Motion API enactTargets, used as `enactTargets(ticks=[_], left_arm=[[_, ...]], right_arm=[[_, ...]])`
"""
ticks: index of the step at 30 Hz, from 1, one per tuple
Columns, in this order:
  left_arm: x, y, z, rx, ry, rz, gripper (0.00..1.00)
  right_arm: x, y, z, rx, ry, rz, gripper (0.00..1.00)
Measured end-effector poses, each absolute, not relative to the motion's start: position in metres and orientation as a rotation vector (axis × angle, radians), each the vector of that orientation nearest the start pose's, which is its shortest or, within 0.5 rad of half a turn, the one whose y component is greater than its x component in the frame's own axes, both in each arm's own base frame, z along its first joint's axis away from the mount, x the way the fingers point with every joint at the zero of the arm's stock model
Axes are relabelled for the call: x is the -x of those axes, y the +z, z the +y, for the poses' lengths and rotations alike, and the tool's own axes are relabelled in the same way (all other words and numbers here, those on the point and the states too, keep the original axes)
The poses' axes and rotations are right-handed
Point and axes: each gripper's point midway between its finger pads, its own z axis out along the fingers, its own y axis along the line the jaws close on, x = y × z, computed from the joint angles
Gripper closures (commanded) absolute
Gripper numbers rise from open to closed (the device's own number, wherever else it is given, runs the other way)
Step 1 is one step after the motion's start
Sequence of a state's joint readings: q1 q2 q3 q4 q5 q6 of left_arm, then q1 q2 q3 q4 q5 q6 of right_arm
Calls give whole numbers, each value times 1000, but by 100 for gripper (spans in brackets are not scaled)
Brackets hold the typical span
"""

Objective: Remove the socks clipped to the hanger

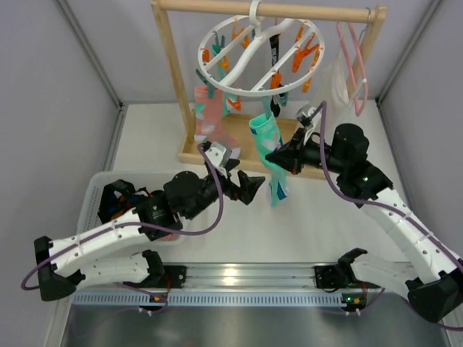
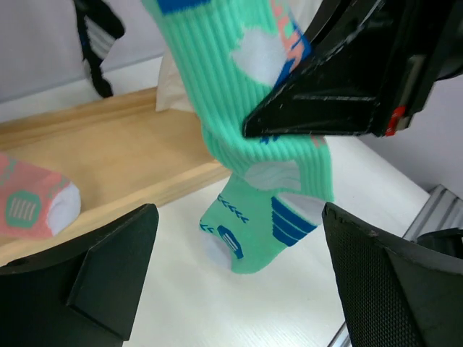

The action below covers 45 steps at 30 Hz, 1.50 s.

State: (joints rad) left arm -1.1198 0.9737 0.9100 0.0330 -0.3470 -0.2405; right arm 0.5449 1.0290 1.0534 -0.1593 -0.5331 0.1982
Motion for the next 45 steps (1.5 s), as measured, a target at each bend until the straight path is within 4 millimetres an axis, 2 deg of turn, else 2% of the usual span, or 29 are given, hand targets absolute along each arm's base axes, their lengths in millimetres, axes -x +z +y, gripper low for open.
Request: enactTargets(ticks=[4,9,13,17,23,30,33,37,39,40,41,45], left_arm=[[-205,355,-314,-488,-854,1565,2],[-233,378,-323,-488,-957,1580,2],[-247,393,-331,-470,-1049,1599,2],[-265,410,-340,-432,-1117,1603,8],[-286,413,-351,-344,-1173,1643,12],[-317,407,-348,-237,-1210,1661,12],[-319,413,-351,-240,-1233,1638,12],[-320,430,-356,-257,-1259,1583,18],[-320,432,-357,-263,-1264,1579,22],[-320,432,-358,-269,-1268,1578,31],[-320,432,-359,-270,-1272,1576,33],[-322,428,-366,-295,-1288,1580,35]], right_arm=[[-232,331,249,817,1088,1628,100],[-229,328,237,899,1152,1598,100],[-222,326,233,981,1197,1572,100],[-214,331,233,1050,1224,1527,100],[-205,338,233,1115,1247,1475,100],[-201,334,233,1142,1262,1469,100],[-201,332,233,1147,1263,1471,100],[-201,331,233,1157,1272,1466,100],[-201,330,233,1160,1273,1464,100],[-201,331,234,1162,1272,1461,100],[-200,332,234,1165,1273,1458,100],[-199,334,234,1172,1278,1450,100]])
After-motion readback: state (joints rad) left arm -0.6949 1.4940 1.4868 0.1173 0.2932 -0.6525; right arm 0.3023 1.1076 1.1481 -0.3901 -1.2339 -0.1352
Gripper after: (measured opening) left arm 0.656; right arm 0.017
